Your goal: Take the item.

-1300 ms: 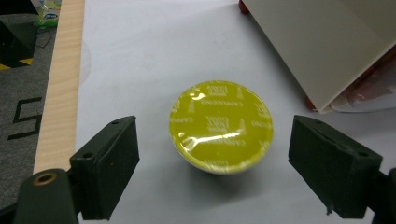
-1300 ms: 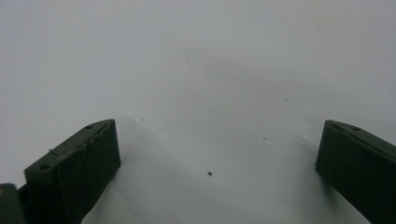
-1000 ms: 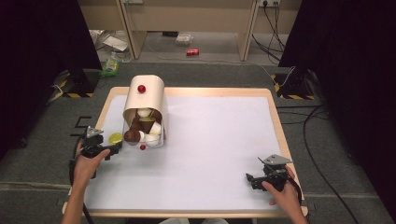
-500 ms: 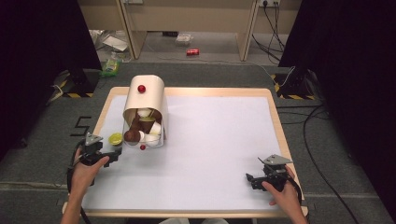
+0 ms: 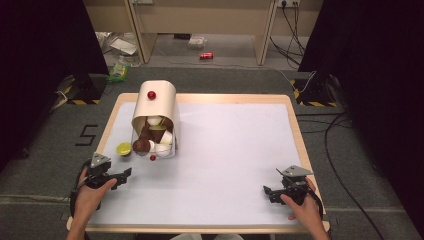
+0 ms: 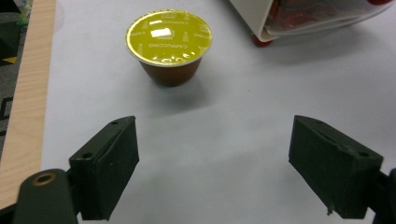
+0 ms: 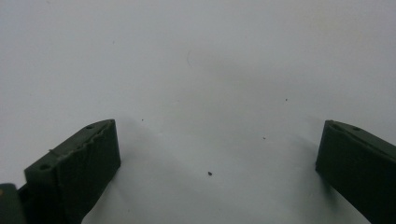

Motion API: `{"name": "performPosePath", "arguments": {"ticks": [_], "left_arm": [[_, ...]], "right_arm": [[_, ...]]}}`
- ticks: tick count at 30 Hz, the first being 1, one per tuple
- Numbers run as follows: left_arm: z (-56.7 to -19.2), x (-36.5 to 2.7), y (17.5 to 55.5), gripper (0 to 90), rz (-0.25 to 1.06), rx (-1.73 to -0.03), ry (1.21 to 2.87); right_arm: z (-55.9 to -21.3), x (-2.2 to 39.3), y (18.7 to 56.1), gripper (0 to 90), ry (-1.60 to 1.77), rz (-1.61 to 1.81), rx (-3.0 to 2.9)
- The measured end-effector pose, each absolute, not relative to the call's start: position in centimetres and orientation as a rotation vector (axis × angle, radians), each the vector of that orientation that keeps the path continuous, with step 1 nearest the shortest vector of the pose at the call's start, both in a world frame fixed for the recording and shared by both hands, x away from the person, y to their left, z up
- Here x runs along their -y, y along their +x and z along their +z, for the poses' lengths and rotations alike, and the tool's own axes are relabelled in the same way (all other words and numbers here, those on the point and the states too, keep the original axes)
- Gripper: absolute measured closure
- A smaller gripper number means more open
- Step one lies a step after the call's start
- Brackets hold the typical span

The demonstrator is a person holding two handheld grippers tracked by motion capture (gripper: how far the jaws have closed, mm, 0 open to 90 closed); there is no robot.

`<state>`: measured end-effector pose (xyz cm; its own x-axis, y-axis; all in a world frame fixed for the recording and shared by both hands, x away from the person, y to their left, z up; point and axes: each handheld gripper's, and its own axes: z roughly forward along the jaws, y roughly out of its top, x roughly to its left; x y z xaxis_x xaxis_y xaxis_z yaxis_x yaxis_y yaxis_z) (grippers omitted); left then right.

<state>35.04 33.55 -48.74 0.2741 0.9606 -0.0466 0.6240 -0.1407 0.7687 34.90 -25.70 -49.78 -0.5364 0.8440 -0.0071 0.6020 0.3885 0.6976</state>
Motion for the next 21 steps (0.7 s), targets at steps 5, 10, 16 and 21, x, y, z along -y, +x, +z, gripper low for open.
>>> {"name": "performPosePath", "arguments": {"ticks": [5, 10, 16, 21], "left_arm": [[-48.9, -33.3, 34.3, 15.8, 0.62, -1.425, 1.854], [-49.1, -33.0, 33.6, 15.8, 0.618, -1.413, 1.866], [-49.3, -32.6, 32.6, 15.9, 0.616, -1.398, 1.874], [-49.7, -32.1, 31.9, 15.9, 0.61, -1.387, 1.888]], "right_arm": [[-49.8, 25.7, 34.9, 0.3, 1.254, 0.926, -2.291], [-49.8, 25.7, 34.9, 0.2, 1.248, 0.926, -2.292], [-49.8, 25.7, 34.9, 0.3, 1.254, 0.926, -2.291], [-49.8, 25.7, 34.9, 0.3, 1.254, 0.926, -2.291]]}}
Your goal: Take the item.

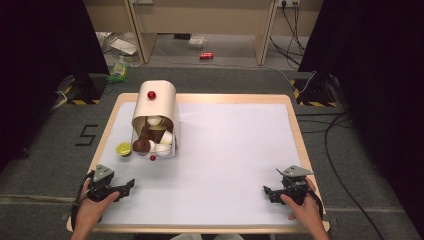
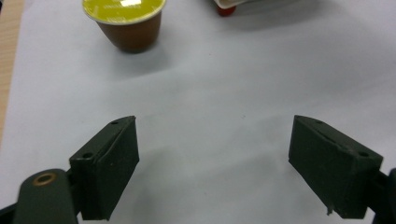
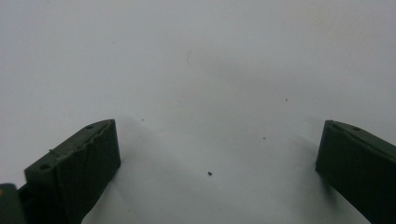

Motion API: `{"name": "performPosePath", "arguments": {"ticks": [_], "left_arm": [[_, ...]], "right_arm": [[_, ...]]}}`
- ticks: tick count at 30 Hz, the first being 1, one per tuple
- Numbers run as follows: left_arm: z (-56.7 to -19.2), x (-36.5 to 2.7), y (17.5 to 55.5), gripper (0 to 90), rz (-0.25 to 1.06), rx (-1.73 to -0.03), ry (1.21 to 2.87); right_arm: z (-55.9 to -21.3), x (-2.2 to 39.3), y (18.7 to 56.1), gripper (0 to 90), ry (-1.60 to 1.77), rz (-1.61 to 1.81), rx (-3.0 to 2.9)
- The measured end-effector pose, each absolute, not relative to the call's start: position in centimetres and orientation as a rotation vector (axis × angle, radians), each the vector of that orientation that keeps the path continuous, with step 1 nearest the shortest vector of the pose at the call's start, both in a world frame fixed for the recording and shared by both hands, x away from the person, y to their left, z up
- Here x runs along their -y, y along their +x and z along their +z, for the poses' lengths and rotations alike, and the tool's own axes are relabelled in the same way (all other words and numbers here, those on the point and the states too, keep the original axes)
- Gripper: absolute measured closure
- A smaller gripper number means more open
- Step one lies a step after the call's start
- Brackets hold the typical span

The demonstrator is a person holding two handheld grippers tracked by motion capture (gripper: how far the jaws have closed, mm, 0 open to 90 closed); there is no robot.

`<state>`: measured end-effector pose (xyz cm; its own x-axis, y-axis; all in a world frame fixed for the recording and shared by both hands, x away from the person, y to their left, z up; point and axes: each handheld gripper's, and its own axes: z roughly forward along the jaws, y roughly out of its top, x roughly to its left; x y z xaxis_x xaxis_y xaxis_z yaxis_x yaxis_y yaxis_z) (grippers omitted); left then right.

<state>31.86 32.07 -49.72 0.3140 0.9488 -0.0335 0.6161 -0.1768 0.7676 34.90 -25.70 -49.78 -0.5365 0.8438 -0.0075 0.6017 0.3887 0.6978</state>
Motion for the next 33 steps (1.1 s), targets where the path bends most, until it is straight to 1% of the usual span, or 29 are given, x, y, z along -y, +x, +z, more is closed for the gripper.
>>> {"name": "performPosePath", "arguments": {"ticks": [10, 13, 33], "left_arm": [[-50.2, -31.3, 30.9, 15.8, 0.624, -1.373, 1.915], [-50.4, -31.2, 30.7, 15.4, 0.607, -1.373, 1.929], [-50.8, -31.1, 28.4, 15.1, 0.629, -1.376, 1.888]], "right_arm": [[-49.8, 25.7, 34.9, 0.3, 1.253, 0.926, -2.291], [-49.8, 25.7, 34.9, 0.3, 1.254, 0.925, -2.291], [-49.8, 25.7, 34.9, 0.3, 1.253, 0.926, -2.291]]}}
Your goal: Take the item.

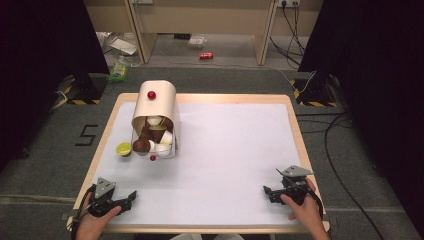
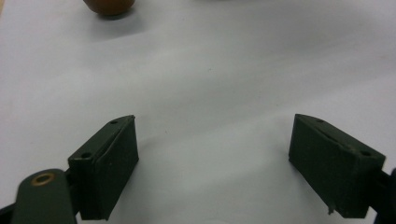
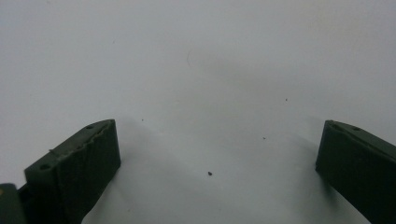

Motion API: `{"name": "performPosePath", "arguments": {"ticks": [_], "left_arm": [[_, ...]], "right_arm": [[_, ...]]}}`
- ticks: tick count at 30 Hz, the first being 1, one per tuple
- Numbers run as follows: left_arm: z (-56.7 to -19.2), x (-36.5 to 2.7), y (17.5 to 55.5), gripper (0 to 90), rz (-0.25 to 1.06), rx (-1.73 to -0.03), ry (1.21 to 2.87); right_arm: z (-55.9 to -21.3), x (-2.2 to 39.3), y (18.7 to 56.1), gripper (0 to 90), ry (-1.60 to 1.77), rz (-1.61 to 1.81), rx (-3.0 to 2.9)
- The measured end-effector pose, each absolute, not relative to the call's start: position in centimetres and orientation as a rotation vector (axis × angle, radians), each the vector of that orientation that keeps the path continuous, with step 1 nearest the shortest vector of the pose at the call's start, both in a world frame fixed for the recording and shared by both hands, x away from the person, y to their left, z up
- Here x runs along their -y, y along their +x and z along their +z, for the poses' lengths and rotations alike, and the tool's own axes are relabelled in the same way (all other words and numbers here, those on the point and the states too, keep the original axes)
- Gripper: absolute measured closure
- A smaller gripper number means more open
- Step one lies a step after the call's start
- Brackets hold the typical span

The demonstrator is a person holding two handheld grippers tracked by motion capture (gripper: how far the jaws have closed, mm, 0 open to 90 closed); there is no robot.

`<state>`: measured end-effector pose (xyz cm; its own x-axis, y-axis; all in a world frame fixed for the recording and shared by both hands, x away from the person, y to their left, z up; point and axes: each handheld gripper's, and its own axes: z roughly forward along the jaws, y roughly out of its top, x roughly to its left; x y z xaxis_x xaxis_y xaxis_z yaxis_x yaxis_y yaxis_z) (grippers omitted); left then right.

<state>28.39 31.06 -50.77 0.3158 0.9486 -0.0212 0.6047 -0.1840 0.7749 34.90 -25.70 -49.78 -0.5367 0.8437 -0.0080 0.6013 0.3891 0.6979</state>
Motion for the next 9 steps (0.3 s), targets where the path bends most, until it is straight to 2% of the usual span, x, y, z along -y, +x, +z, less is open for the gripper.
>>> {"name": "performPosePath", "arguments": {"ticks": [9], "left_arm": [[-50.89, -31.14, 28.34, 14.7, 0.628, -1.37, 1.881]], "right_arm": [[-49.78, 25.7, 34.9, 0.2, 1.253, 0.926, -2.291]]}}
